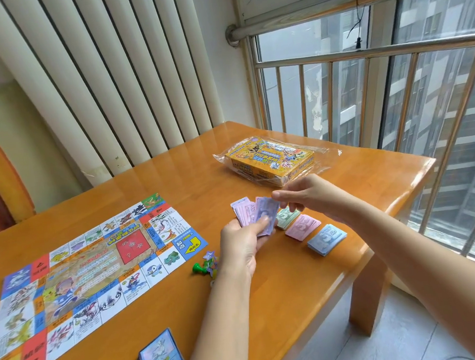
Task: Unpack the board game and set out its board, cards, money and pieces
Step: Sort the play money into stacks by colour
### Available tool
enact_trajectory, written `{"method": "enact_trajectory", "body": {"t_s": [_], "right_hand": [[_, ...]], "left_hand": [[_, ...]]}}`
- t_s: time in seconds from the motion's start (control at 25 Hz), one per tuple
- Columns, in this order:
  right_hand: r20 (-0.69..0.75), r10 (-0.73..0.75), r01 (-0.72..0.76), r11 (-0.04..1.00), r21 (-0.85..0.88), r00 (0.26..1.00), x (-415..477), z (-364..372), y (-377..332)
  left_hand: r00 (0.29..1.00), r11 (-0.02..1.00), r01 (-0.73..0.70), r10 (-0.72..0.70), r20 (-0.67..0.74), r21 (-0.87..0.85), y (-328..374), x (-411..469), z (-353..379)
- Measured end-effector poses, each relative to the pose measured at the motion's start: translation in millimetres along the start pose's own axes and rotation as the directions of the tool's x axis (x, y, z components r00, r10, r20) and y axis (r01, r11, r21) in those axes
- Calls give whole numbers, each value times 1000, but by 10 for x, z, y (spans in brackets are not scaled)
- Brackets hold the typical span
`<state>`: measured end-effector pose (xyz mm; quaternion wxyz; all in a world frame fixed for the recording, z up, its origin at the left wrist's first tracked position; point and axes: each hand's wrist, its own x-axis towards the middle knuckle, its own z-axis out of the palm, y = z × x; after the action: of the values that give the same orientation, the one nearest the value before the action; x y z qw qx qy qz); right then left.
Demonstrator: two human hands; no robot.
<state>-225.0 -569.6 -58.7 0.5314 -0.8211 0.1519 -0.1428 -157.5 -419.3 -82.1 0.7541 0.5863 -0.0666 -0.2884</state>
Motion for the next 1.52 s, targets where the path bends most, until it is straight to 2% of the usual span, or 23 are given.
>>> {"method": "enact_trajectory", "body": {"t_s": [0.16, 0.36, 0.56, 0.8, 0.96, 1.08, 1.16, 1.24, 1.32, 1.4, 1.52], "right_hand": [[0, -1, 1, 993, 121, 1000, -50, 8, -139], [-22, 21, -20, 999, 25, 1000, -41, 26, -130], [-66, -50, 53, 997, 51, 997, -18, 23, -108], [15, 37, -38, 992, 123, 999, -40, 132, -63], [-152, 62, -25, 972, 233, 986, 38, 163, -50], [-241, 70, 29, 923, 384, 968, 108, 113, -124], [-253, -2, 78, 954, 289, 967, 163, 48, -149], [-221, -129, 129, 992, -14, 967, 234, -33, -139], [-121, -204, 161, 942, -294, 971, 333, -75, -144], [-28, -180, 150, 889, -432, 983, 455, -88, -173], [139, -92, 154, 821, -549, 986, 613, -44, -202]], "left_hand": [[998, 998, -55, 55, -12, -4, -7, -3, -12], [998, 997, -51, 53, 32, -57, 34, -29, -2], [997, 978, -2, 18, 74, -209, 78, -21, -13], [999, 918, -14, 26, 25, -396, 116, -3, -17], [1000, 901, -28, 23, -16, -434, 111, 29, -28], [981, 951, -120, 70, -178, -285, 61, 123, -92], [966, 970, -130, 77, -249, -204, 32, 169, -135], [972, 967, -87, 30, -235, -237, 37, 176, -155], [980, 956, -16, -44, -197, -292, 53, 182, -159], [983, 946, 40, -95, -158, -321, 25, 211, -150], [984, 945, 71, -118, -131, -321, -27, 240, -117]]}}
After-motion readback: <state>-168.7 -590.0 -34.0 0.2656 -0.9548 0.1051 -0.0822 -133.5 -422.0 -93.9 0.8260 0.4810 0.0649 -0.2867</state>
